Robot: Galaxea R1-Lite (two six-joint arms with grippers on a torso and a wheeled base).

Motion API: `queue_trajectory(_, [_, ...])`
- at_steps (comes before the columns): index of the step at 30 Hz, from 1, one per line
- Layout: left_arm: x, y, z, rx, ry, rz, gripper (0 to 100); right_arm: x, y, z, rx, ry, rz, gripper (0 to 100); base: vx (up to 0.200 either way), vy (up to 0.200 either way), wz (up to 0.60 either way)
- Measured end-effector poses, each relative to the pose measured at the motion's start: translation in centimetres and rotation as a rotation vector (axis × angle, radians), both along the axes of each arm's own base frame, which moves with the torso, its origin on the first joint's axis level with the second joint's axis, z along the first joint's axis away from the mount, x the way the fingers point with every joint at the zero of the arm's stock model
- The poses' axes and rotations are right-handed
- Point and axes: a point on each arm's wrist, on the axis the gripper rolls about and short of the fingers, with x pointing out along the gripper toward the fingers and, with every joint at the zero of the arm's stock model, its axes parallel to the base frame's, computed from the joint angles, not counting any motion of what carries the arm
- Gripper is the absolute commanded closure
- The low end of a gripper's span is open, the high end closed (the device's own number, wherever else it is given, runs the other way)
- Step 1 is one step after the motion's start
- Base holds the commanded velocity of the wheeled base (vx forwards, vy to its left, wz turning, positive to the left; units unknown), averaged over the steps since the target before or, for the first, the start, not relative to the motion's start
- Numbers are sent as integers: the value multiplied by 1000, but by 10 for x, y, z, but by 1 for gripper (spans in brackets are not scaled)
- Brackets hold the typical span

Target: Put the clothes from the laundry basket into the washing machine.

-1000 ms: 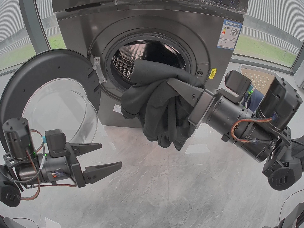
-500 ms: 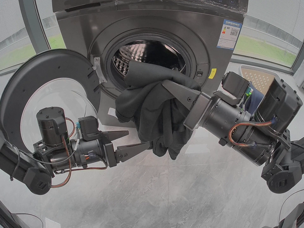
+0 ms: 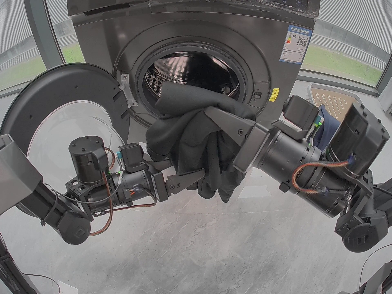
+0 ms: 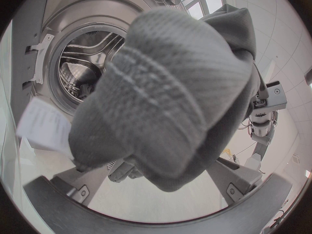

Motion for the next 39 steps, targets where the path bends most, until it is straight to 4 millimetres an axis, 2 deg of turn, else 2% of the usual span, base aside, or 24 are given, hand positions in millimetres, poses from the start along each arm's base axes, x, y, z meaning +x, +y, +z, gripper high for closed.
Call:
queue_trajectory(4, [6,-5,1,-32,-5,12,0,0,0,-1,-2,2,0,100,0,0,0])
queue_trajectory(5, [6,-6,2,-42,-9,17,100,0,0,-1,-3,3,-1,100,0,0,0])
queue_trajectory(11, [0,-13,2,-55,-8,3,100,1,-1,-2,-5,5,-7,100,0,0,0])
queue_trajectory(19, [-24,-14,11,-58,-10,-29,100,3,-2,-4,-13,6,-16,100,0,0,0])
queue_trajectory(28, [-55,-4,25,-72,-31,-26,100,-1,-3,-16,-50,34,-8,100,0,0,0])
queue_trajectory(29, [-57,-3,27,-76,-37,-27,100,-2,-3,-17,-51,35,-7,0,0,0,0])
queue_trajectory(36, [-63,0,38,-99,-72,-30,100,-4,-5,-23,-71,46,-5,0,0,0,0])
queue_trajectory(39, [-63,1,42,-109,-87,-27,100,-7,-8,-33,-104,62,-5,0,0,0,0])
